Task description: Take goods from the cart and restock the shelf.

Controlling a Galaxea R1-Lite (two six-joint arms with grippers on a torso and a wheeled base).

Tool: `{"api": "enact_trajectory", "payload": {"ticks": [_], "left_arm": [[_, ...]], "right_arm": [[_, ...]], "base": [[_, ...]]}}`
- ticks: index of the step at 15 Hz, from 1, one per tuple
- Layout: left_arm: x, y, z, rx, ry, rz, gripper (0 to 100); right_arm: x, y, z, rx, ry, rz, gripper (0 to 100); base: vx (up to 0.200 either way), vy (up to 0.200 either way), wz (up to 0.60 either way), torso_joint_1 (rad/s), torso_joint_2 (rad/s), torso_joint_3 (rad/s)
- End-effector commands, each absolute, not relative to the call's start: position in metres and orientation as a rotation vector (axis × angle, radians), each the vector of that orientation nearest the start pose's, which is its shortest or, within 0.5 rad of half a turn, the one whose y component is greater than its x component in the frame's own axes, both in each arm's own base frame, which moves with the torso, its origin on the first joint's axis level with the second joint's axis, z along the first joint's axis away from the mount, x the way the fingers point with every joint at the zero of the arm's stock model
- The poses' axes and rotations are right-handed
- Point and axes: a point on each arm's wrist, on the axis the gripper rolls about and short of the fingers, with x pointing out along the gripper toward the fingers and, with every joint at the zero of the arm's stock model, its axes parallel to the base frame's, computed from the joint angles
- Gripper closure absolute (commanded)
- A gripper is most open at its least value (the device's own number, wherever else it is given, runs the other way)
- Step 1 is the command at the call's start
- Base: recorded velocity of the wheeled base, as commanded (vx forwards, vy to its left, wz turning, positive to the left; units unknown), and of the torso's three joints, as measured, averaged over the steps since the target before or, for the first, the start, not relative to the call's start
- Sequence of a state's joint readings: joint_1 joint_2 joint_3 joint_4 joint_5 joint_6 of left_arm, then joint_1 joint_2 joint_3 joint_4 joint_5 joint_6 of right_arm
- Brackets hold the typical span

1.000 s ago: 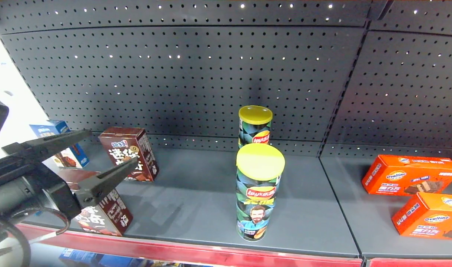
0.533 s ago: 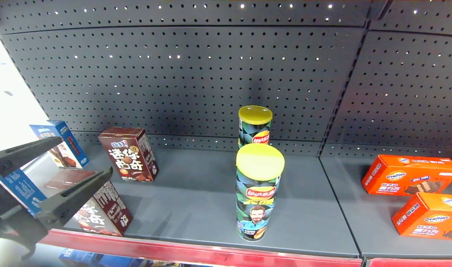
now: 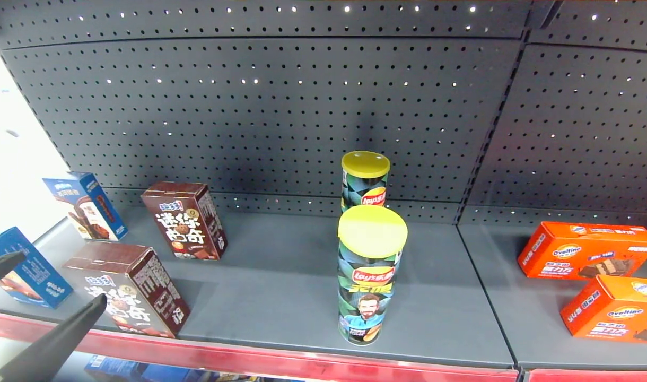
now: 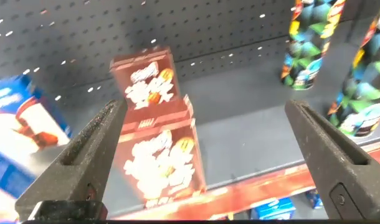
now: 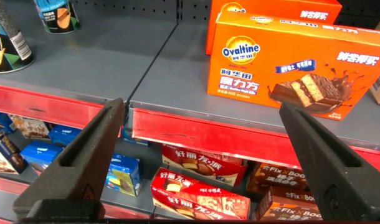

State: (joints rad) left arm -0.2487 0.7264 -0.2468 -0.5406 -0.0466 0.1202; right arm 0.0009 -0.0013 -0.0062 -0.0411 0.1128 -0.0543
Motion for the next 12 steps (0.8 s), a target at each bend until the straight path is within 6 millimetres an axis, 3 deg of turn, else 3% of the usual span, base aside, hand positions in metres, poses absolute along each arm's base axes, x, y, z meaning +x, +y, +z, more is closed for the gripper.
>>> {"api": "enact_trajectory", "payload": {"ticks": [1,6,12], "left_arm": [[0.052,-0.013,0.183,0.111,-0.106,-0.262,0],[0.028,-0.005,0.162,0.115,-0.120,-0.160,0],[-0.024,0.001,0.110,0.129,-0.055,-0.083,0]], "right_arm": [[-0.024,0.002,0.082,-0.056,-0.052,0.112,0],[-0.024,0.002,0.082,-0.056,-0.052,0.111,0],[-0.024,0.003,0.082,-0.056,-0.052,0.115,0]], "base": [[0.000,0.000,0.00,0.000,0.00,0.000],[0.000,0.000,0.00,0.000,0.00,0.000],[0.000,0.000,0.00,0.000,0.00,0.000]]}}
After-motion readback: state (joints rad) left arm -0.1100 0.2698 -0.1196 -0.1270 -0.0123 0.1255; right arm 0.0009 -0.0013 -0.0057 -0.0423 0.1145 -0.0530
